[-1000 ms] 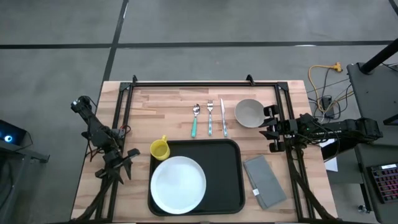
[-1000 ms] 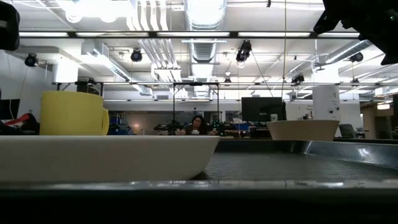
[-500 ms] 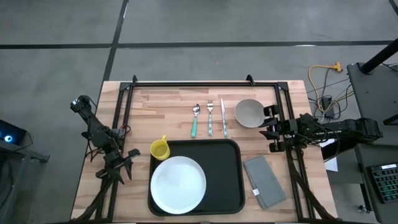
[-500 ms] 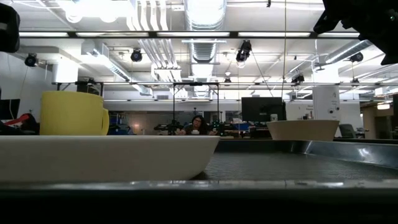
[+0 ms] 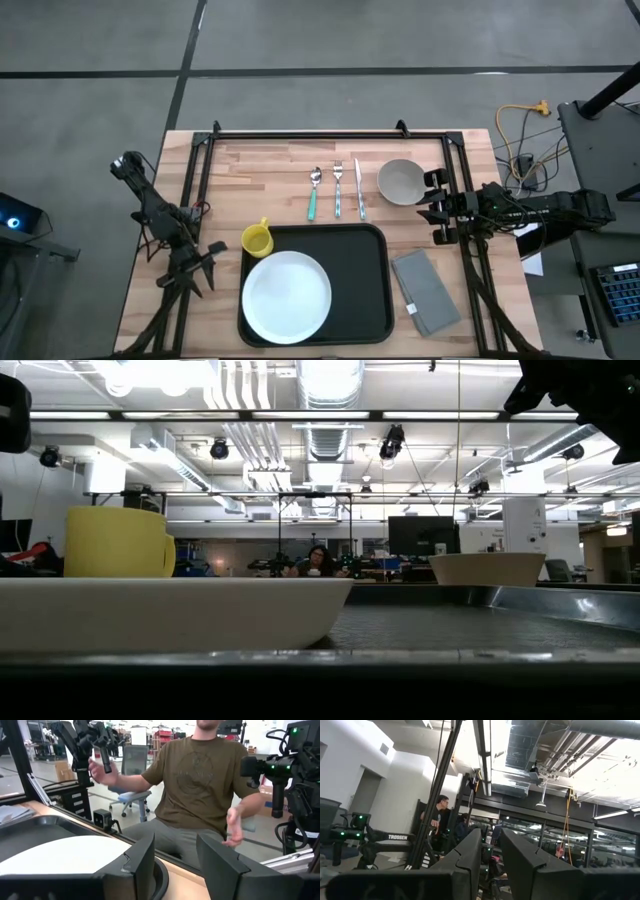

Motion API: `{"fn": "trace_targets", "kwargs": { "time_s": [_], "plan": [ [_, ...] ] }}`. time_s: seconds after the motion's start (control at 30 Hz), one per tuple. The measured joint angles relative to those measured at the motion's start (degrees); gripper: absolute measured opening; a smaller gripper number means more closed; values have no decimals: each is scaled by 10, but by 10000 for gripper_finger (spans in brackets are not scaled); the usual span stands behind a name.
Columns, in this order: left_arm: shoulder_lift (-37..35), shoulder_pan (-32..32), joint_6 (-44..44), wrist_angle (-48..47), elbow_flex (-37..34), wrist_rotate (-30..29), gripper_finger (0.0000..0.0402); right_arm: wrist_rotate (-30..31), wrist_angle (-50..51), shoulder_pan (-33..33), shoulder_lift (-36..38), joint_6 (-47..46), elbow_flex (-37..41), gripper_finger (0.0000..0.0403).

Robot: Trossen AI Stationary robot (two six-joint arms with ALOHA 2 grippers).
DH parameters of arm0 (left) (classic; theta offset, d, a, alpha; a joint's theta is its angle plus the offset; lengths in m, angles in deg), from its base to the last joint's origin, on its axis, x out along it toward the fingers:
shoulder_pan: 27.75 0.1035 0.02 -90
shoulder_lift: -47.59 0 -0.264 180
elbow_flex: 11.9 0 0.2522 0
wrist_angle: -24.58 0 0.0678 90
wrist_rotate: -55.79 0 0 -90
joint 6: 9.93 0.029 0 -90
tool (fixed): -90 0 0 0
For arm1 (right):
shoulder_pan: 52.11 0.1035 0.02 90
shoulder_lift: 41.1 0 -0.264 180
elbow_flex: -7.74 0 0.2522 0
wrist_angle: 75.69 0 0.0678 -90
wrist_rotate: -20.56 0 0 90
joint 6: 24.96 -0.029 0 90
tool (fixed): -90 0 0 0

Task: Set up tray
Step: Put the gray bowl on the white plate

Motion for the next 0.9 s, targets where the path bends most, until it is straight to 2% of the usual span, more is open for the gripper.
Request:
{"fn": "trace_targets", "kwargs": {
  "time_s": [0.27,0.5,0.6,0.73,0.9],
  "plan": [
    [23,0,0,0,0,0,132,0,0,0,0,-10,0,68],
    [39,0,2,1,0,0,132,0,-3,0,0,-79,0,68],
    [43,0,42,1,0,0,132,0,-3,0,0,-112,0,68],
    [32,0,91,24,-1,4,132,4,-3,0,0,-119,0,68],
    [-6,0,58,35,-1,6,132,5,-3,0,0,-122,0,68]
  ]
}}
